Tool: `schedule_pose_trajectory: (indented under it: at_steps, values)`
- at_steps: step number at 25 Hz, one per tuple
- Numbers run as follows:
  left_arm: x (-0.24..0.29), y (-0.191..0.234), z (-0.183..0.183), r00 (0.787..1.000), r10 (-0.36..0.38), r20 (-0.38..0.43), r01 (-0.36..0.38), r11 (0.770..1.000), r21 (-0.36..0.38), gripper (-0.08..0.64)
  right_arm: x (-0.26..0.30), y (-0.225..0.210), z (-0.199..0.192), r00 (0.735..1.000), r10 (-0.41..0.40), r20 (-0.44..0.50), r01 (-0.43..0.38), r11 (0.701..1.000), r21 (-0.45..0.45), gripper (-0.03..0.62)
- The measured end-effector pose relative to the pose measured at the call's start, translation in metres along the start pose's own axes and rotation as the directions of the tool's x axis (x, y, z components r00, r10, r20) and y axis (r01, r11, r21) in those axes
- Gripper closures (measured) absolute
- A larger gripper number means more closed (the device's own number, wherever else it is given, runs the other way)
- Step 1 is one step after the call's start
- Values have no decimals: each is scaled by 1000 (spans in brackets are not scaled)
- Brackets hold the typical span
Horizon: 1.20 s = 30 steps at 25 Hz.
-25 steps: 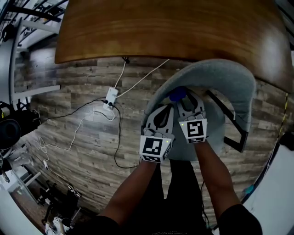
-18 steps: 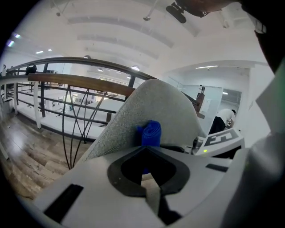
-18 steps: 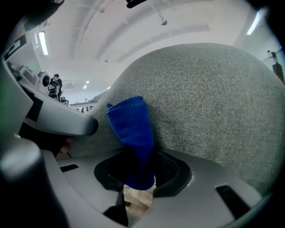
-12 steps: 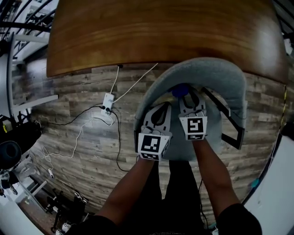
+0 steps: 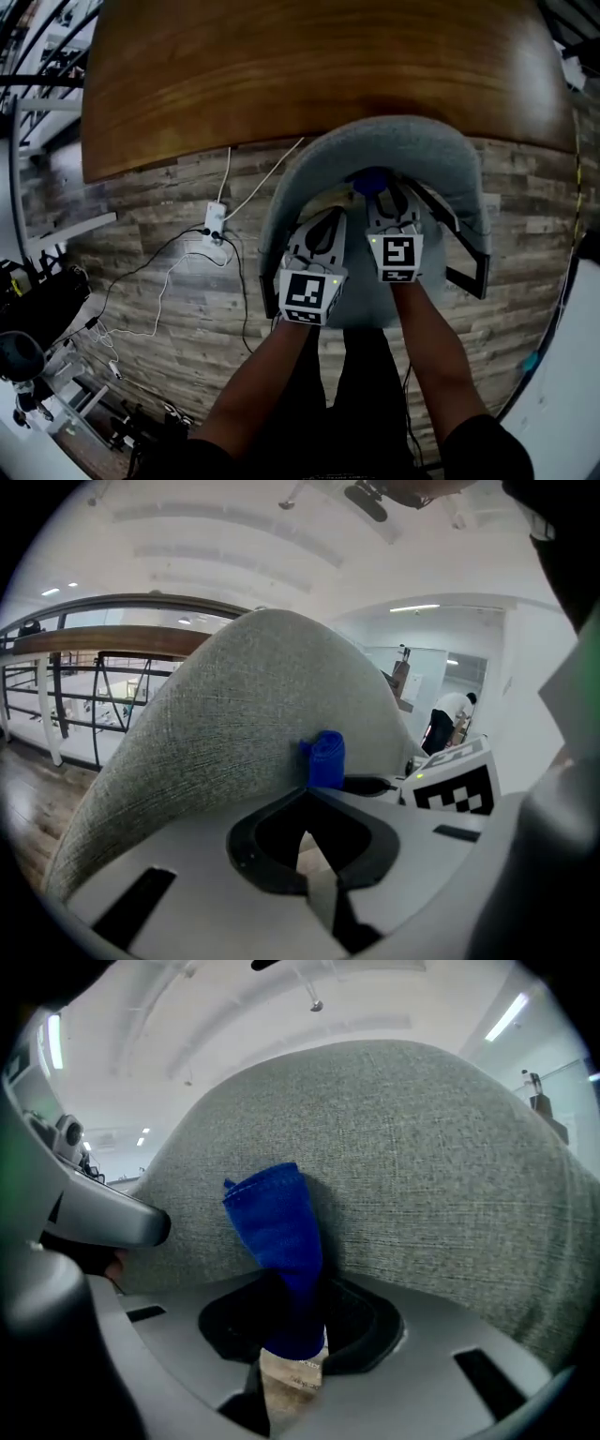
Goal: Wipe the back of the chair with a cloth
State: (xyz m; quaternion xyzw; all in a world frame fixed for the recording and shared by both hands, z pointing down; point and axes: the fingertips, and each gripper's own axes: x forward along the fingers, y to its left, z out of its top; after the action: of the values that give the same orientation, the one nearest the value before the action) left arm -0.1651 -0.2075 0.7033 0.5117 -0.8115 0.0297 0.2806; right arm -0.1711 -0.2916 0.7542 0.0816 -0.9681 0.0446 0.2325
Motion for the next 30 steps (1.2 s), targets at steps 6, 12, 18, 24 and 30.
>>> schedule_pose_trajectory:
  at_steps: [6, 12, 18, 24, 30]
  values:
    - [21, -10, 6, 998, -57, -14, 57, 995, 80, 554, -6, -26, -8, 999, -36, 9, 35, 998, 52, 482]
    - [38, -35, 3, 990, -134, -41, 138, 982, 129, 554, -23, -56, -19, 994, -112, 2, 111, 988, 108, 482]
    - [47, -56, -7, 981, -182, -73, 190, 974, 122, 554, -42, -81, -26, 981, -195, -3, 194, 971, 139, 482]
    - [52, -77, -9, 969, -229, -91, 241, 960, 144, 554, -75, -112, -41, 932, -362, 4, 355, 915, 191, 482]
    - [51, -86, -15, 957, -266, -113, 281, 946, 158, 554, -98, -126, -51, 892, -452, -7, 444, 871, 209, 482]
